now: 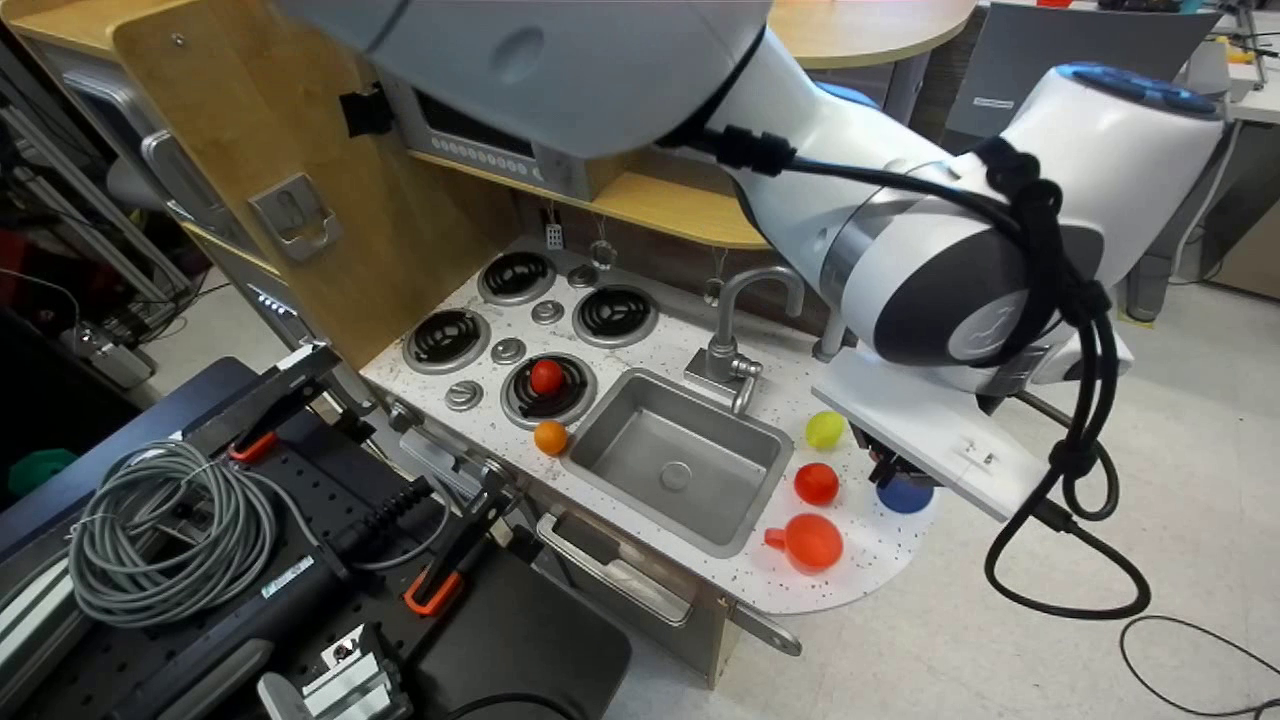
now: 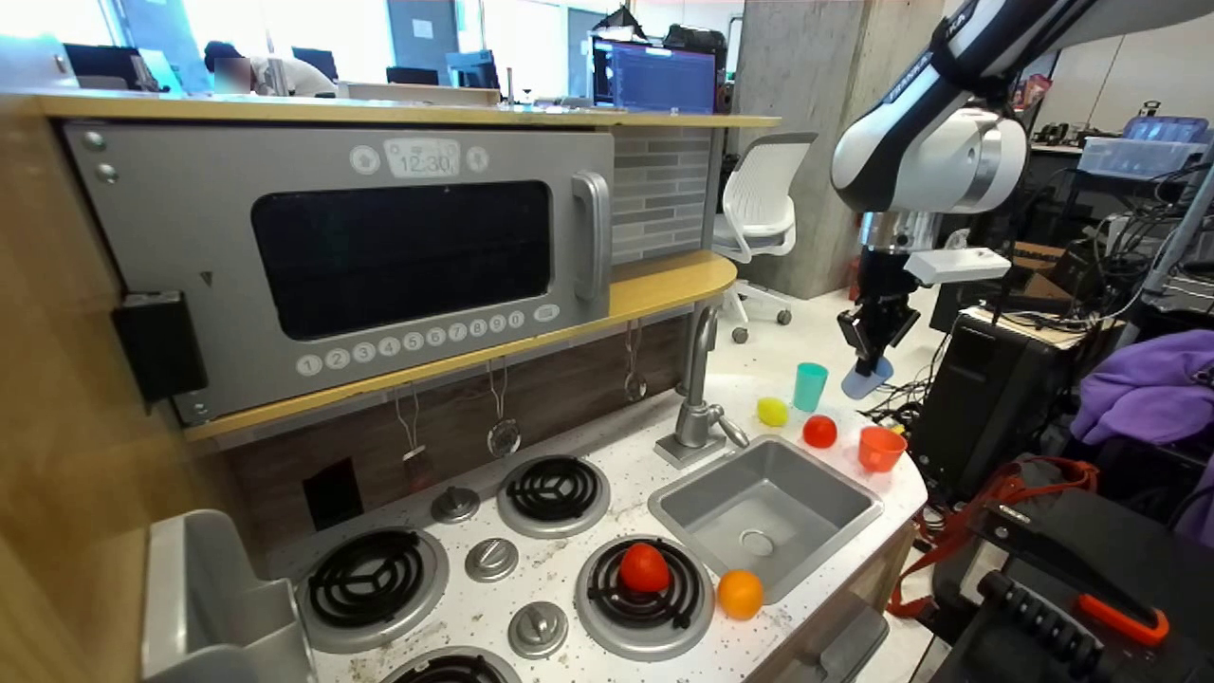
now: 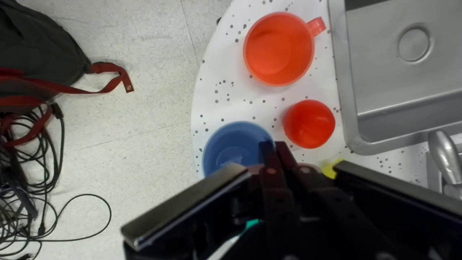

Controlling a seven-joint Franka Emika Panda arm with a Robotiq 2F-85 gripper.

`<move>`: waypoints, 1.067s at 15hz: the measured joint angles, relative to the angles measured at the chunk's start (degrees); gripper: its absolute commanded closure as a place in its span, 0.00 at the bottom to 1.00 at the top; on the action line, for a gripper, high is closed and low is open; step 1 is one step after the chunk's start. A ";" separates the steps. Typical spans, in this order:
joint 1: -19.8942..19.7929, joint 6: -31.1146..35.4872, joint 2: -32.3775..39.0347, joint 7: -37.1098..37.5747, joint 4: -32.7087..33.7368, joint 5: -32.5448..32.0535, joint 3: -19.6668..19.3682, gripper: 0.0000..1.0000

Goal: Put the blue cup in the orange cup

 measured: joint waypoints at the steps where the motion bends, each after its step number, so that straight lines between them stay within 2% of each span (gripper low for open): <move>1: -0.06 -1.86 -1.64 -0.01 -1.27 0.17 0.00 0.99; 4: -0.10 -7.47 -7.41 -0.80 -6.44 0.98 0.19 0.99; 8: -0.09 -10.58 -11.96 -0.67 -11.14 1.03 0.09 0.99; 16: 1.24 -10.57 -9.97 5.20 -14.59 0.79 -1.00 0.99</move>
